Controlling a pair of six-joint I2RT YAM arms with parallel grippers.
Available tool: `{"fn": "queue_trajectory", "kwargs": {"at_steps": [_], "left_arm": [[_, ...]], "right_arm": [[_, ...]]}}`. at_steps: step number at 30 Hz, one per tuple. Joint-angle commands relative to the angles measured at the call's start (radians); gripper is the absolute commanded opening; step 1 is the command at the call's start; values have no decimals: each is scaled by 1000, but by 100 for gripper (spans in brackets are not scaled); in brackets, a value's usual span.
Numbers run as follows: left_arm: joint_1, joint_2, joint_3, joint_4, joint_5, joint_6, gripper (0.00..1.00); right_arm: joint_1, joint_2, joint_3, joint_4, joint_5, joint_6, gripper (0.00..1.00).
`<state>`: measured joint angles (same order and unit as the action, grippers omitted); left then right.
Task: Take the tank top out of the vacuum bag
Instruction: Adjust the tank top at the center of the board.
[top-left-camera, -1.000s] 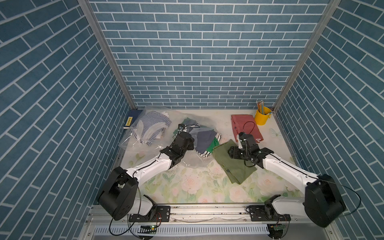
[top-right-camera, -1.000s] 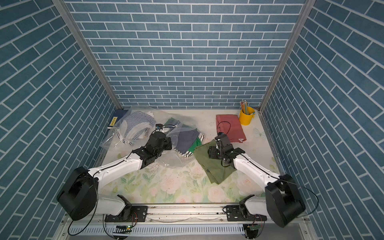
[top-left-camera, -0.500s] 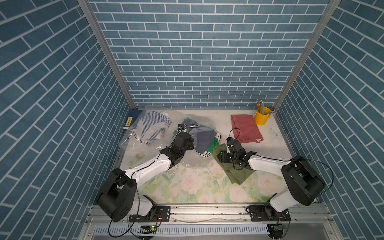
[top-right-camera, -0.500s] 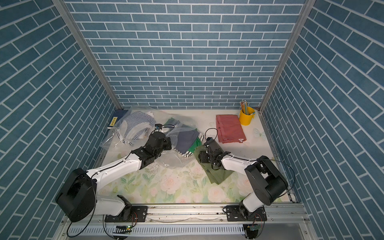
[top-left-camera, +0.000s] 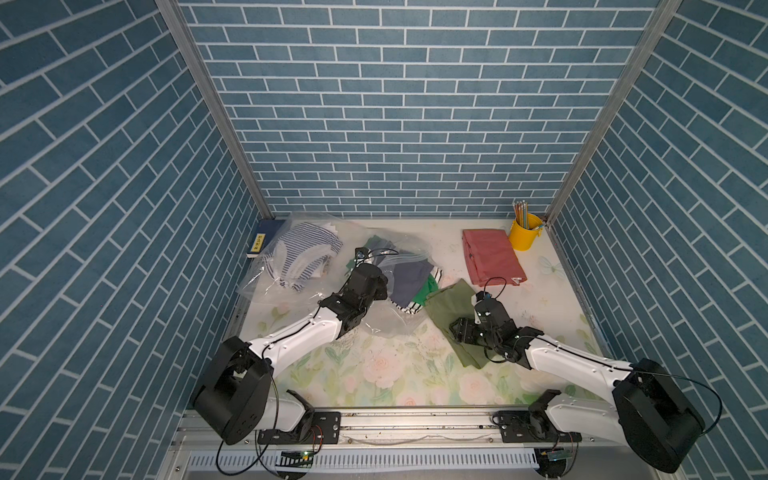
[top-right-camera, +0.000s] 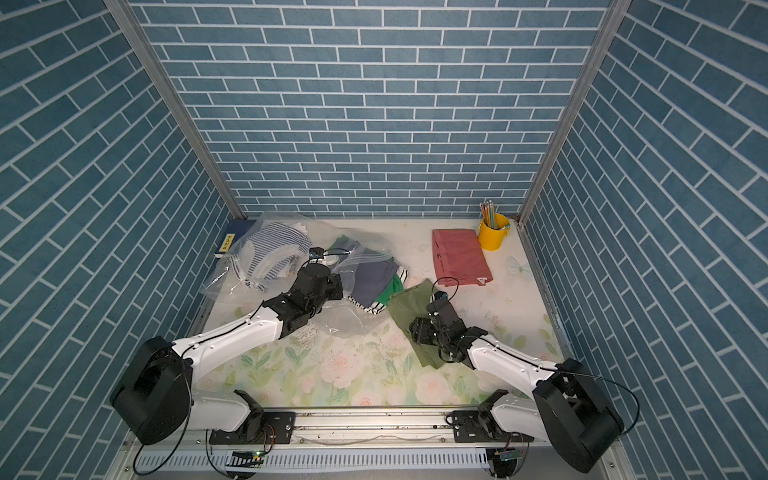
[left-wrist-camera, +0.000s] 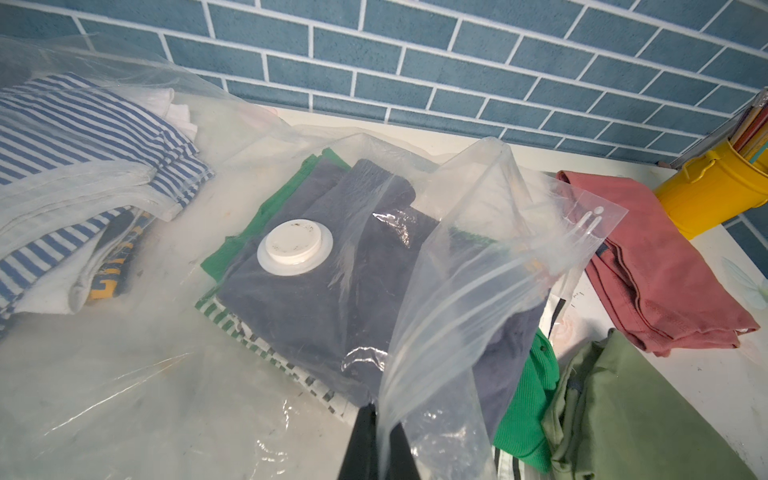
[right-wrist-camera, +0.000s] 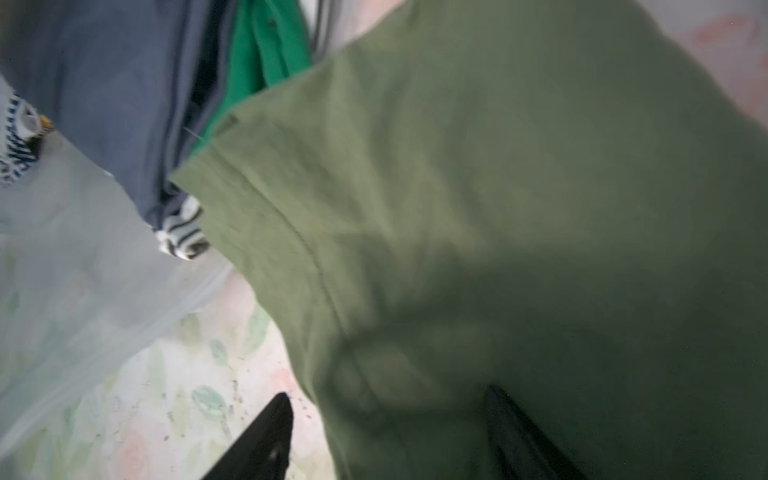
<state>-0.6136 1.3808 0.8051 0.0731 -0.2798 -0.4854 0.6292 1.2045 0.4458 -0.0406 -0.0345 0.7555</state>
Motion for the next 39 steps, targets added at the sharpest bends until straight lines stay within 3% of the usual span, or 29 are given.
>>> {"fn": "queue_trajectory", "kwargs": {"at_steps": [1,5,12,18,23,27,33,39], "left_arm": [[2,-10,16,-10,-2,0,0],[2,-23,16,-24,-19,6,0],[2,-37,-3,-21,-20,-4,0],[2,-40,-4,-21,-19,-5,0],[2,-47,-13,4,-22,-9,0],[1,-36,-5,30,-23,-7,0],[1,1,28,37,2,-4,0],[2,-12,26,22,-12,2,0]], "right_arm": [[-71,9,-21,-16,-12,10,83],[-198,7,-29,-5,-22,-33,96],[-378,82,79,-1,-35,-180,100],[-381,-54,120,-54,-28,-159,96],[-361,-244,4,-15,-129,5,93],[-349,-310,-89,10,-175,58,91],[-353,-253,-213,158,-181,120,90],[-420,-92,-203,236,-147,87,90]]}}
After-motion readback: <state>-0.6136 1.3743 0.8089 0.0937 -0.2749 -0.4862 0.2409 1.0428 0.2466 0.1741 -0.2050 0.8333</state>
